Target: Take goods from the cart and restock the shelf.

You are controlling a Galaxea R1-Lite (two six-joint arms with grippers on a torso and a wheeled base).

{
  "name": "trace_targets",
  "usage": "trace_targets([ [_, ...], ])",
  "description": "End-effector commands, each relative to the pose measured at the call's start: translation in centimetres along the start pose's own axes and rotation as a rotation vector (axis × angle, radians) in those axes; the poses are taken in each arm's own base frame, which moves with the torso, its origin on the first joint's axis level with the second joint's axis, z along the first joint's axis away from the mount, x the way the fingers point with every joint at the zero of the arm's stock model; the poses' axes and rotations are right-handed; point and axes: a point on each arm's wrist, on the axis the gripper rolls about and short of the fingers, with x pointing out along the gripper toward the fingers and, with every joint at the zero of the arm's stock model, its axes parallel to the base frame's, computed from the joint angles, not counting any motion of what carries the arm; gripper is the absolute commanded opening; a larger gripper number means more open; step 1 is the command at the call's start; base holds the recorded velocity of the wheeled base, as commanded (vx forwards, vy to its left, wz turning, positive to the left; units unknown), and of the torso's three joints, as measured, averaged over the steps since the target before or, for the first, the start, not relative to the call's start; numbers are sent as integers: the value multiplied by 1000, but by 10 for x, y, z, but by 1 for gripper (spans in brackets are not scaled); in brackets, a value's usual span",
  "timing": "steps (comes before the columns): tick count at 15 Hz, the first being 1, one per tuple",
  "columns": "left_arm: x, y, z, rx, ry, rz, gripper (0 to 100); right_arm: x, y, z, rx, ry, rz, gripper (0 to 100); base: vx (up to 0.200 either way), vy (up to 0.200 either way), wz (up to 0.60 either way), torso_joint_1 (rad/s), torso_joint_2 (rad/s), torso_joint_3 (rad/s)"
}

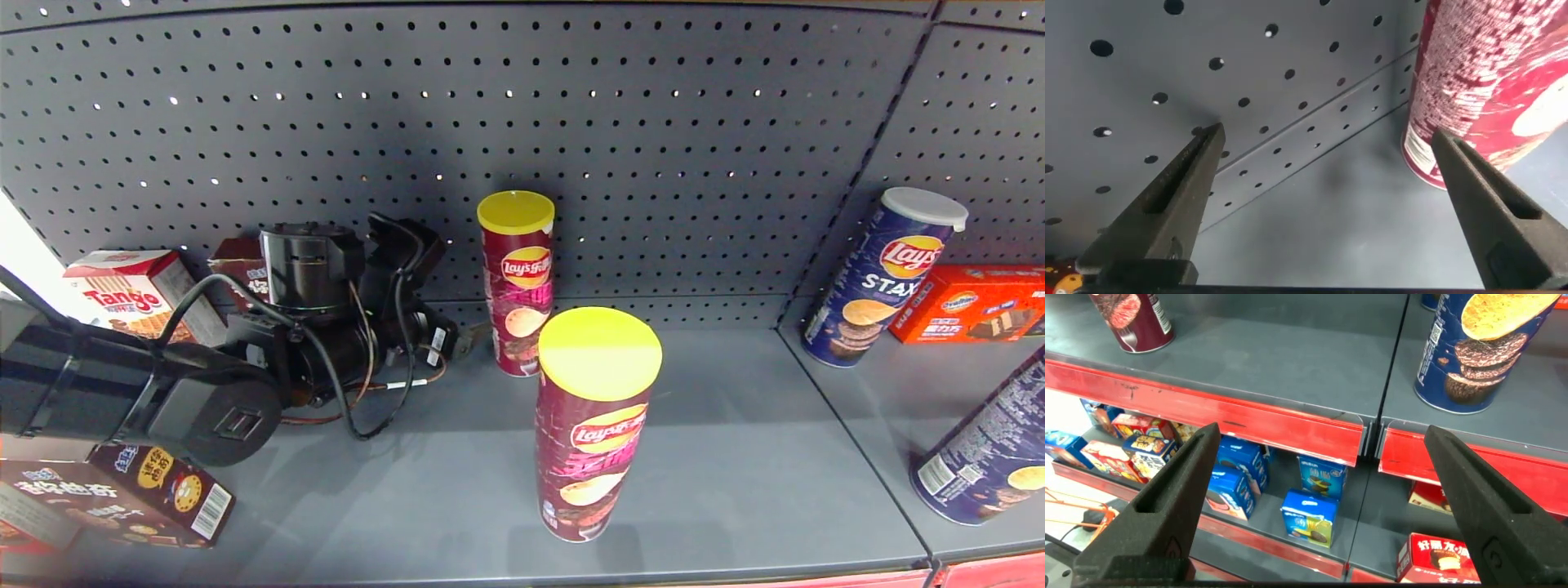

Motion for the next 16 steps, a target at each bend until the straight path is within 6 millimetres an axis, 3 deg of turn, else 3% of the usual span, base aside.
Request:
trace_targets([
  [1, 5, -3, -4, 0, 8, -7, 100, 0, 0, 0, -1, 0, 0, 100, 0, 0, 0, 0, 0, 0],
  [16, 17, -23, -1, 7, -1, -51, 100, 0, 0, 0, -1, 1, 0, 100, 0, 0, 0, 0, 0, 0],
])
